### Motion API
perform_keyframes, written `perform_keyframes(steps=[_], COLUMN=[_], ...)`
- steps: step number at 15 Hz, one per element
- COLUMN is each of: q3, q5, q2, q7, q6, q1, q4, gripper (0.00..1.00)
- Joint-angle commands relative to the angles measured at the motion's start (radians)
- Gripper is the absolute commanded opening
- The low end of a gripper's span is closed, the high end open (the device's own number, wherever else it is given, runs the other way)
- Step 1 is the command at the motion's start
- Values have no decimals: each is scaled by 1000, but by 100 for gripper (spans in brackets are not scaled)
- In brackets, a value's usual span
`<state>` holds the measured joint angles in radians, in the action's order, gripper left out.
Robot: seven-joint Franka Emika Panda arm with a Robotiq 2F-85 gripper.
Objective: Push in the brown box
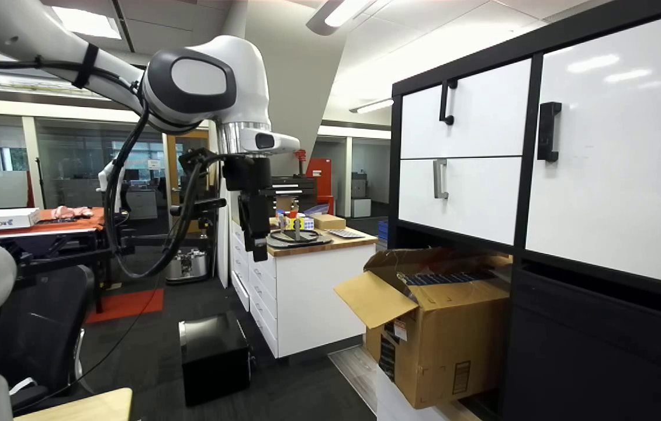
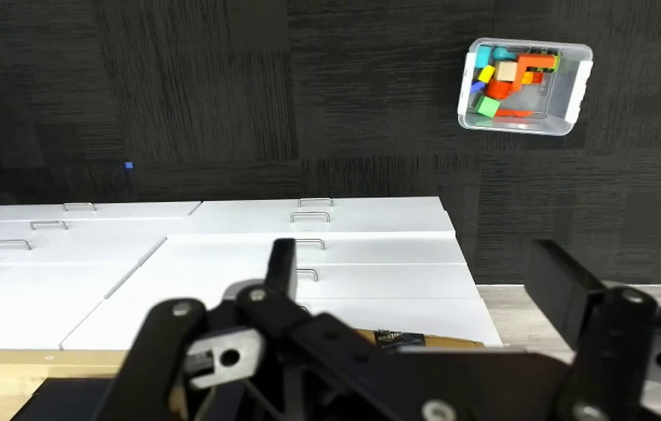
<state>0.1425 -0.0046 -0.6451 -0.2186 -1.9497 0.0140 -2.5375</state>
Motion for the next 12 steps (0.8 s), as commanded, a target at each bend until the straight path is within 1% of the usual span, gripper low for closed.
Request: perform_keyframes(steps=[1, 5, 12], q3=[16, 27, 33], q5=[15, 37, 64], q2=[30, 66, 105], q7=[-42, -58, -41], q6=[-86, -185, -381], q1=[13, 30, 64], q4=[-58, -102, -172], gripper=[100, 100, 100])
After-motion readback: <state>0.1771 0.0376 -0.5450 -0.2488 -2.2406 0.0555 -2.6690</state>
